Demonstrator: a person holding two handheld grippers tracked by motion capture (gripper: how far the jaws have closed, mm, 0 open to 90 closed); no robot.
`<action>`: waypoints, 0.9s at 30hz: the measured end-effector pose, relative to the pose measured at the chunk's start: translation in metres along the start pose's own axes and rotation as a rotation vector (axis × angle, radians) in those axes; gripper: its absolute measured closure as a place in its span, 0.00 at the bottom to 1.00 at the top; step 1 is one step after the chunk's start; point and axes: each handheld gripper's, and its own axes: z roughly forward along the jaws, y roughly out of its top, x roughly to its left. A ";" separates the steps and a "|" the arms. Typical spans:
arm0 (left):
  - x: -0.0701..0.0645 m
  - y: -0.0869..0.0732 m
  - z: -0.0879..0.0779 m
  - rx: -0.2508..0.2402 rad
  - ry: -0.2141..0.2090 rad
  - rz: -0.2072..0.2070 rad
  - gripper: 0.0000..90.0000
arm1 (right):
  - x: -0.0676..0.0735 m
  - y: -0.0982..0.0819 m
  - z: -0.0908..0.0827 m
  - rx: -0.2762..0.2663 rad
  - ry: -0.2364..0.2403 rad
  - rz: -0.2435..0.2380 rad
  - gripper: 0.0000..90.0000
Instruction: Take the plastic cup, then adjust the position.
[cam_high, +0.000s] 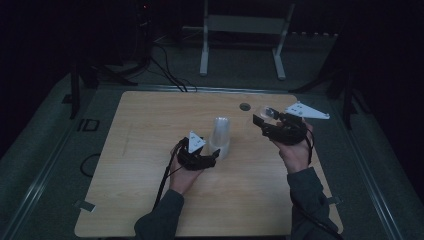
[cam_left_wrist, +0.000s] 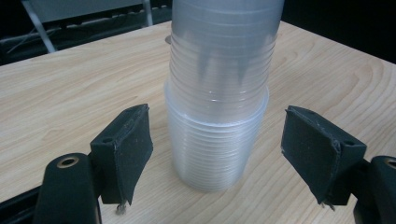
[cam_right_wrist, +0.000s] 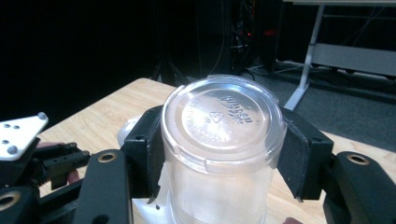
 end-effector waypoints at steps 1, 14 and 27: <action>0.001 0.000 0.000 -0.003 -0.003 -0.004 0.27 | 0.000 -0.001 0.000 0.003 0.000 0.001 0.44; -0.001 -0.002 0.000 0.003 -0.019 -0.001 0.27 | -0.008 -0.020 -0.001 0.037 -0.013 0.023 0.44; -0.004 -0.001 -0.003 -0.012 -0.032 -0.001 0.27 | -0.011 -0.035 0.002 0.056 -0.015 0.050 0.44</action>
